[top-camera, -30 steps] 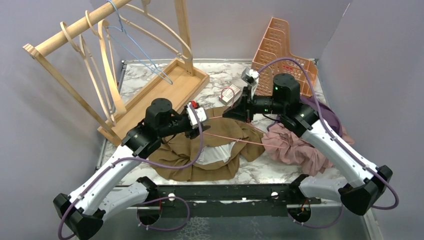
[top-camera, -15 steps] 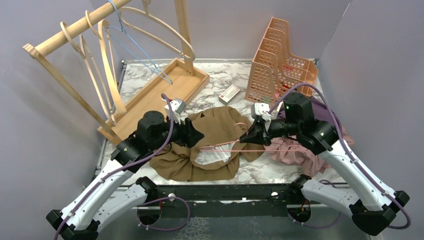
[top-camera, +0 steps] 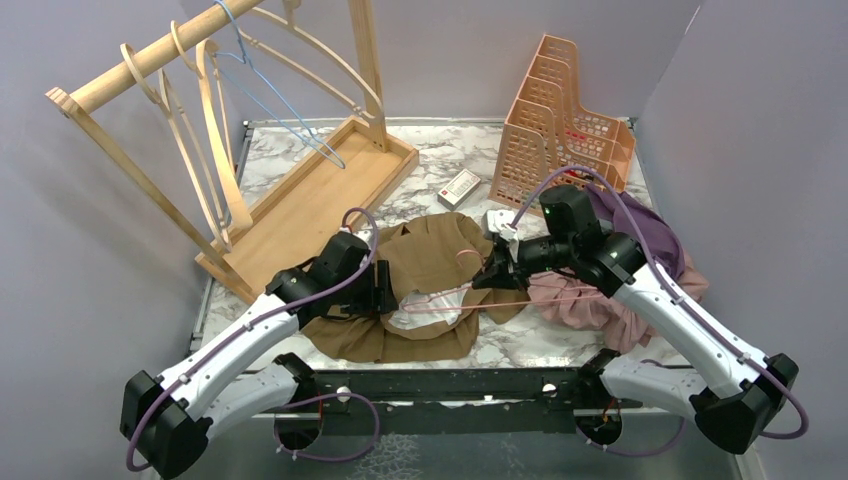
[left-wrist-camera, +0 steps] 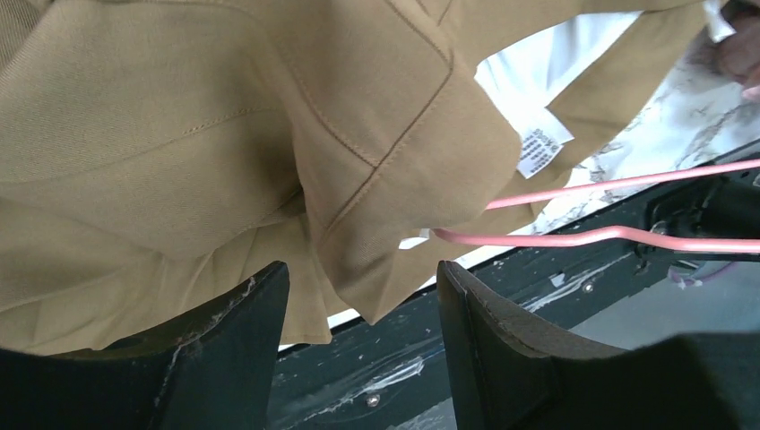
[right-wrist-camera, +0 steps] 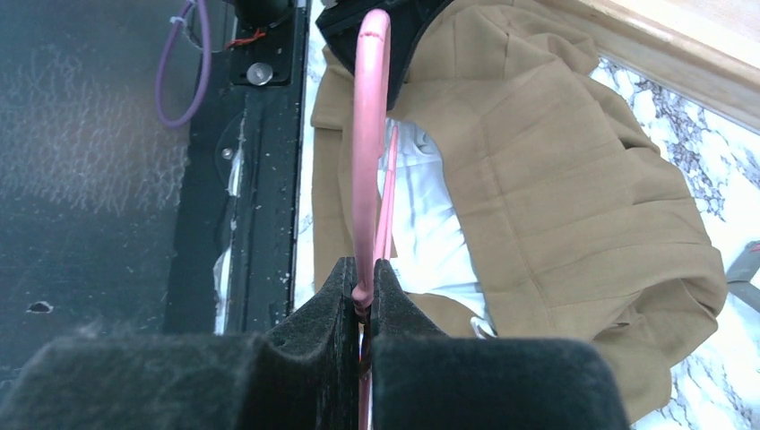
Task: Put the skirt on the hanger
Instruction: Hang the skirt on the hanger.
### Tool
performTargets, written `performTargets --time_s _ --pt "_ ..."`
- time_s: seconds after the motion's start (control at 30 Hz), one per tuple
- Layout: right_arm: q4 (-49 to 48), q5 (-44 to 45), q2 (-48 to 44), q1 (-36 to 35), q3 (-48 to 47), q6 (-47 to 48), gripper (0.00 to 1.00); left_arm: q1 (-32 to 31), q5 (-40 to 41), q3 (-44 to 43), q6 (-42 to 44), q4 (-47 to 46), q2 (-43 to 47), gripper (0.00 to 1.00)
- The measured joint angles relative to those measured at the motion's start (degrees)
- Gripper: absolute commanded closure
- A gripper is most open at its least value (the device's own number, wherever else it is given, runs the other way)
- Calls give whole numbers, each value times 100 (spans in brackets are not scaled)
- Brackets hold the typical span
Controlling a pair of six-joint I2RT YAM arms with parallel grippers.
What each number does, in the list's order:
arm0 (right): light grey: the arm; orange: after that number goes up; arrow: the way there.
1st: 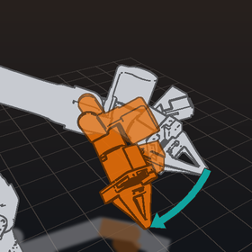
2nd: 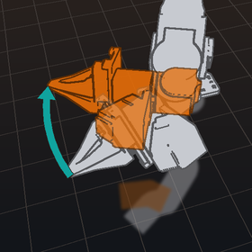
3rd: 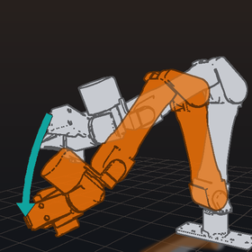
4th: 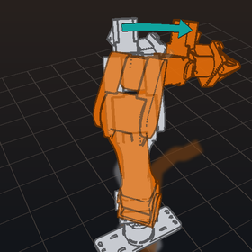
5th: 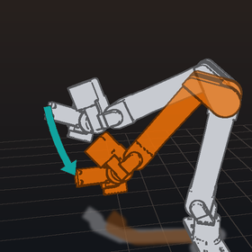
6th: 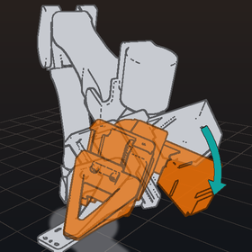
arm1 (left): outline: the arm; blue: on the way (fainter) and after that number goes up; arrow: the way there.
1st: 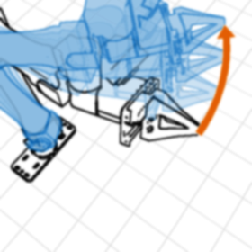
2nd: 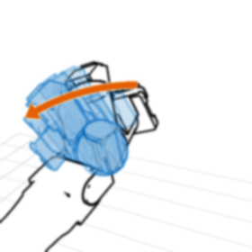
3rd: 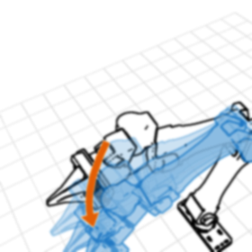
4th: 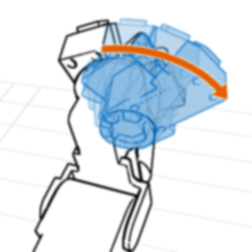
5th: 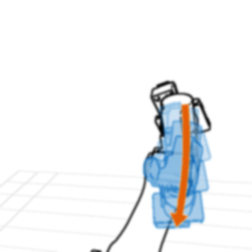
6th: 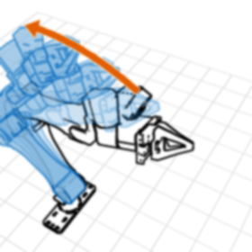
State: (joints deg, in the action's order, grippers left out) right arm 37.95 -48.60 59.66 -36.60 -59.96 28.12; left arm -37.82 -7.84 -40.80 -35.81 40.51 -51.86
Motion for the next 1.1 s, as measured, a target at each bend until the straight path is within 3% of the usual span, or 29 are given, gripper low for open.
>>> performTargets --time_s 0.23,0.43,0.6,0.9,1.1 --pt "-857 240 203 0 146 -229 99 0 9 76 -17 -79 -142 39" --pt "-1591 535 501 0 146 -516 99 0 463 164 -52 -227 -199 64" --pt "-1934 566 811 -7 138 -673 99 0 1040 256 -195 -317 -337 77" --pt "-2236 525 1366 -7 33 -857 99 0 1541 505 -503 -570 -575 88" --pt "-2205 522 1488 -9 13 -815 99 0 1617 739 -723 -717 -719 85"
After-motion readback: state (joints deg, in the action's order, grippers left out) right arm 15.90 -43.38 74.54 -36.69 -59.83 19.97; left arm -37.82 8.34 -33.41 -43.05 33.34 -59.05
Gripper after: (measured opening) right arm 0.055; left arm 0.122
